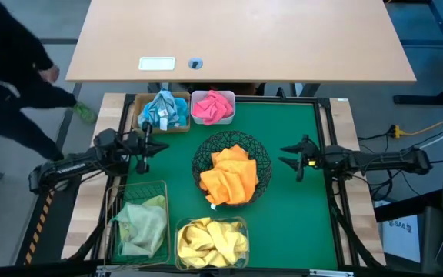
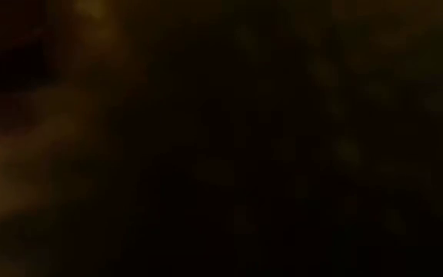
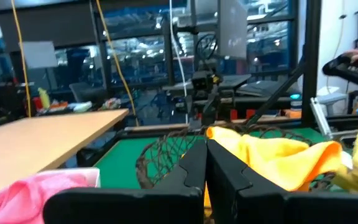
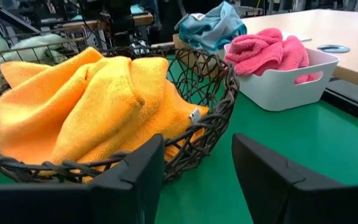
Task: Sort microfiber towel by color & place in baskets
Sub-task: Return to Home Position
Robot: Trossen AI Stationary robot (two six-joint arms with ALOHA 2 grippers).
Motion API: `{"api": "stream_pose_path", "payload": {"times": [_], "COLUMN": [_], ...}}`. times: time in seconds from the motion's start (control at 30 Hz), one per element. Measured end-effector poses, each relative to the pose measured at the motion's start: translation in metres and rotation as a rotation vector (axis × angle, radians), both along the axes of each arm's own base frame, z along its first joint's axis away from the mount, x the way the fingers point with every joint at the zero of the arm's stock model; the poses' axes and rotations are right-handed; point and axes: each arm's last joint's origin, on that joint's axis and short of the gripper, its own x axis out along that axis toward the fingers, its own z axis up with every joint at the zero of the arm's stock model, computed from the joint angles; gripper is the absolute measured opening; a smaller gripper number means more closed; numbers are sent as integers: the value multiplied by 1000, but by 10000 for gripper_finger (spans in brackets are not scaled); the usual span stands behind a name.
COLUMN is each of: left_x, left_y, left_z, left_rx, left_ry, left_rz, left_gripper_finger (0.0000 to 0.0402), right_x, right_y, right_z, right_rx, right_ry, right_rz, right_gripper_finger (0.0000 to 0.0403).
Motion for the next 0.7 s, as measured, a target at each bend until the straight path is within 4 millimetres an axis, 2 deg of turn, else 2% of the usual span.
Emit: {"api": "stream_pose_path", "payload": {"times": [0.27, 0.7], "left_x": [-7, -5], "left_y": [-8, -13], "left_z": [9, 9], "left_rx": [44, 36], "left_ry": [-107, -112], "left_rz": [-49, -85], "left_gripper_finger": [2, 2], "right_x": [-3, -7], "right_y": [0, 0], "right_z": [6, 11], "right_rx": [2, 4], "right_ry": [-64, -131], "right_rz": [0, 1], "right_gripper_finger": [186, 186]}}
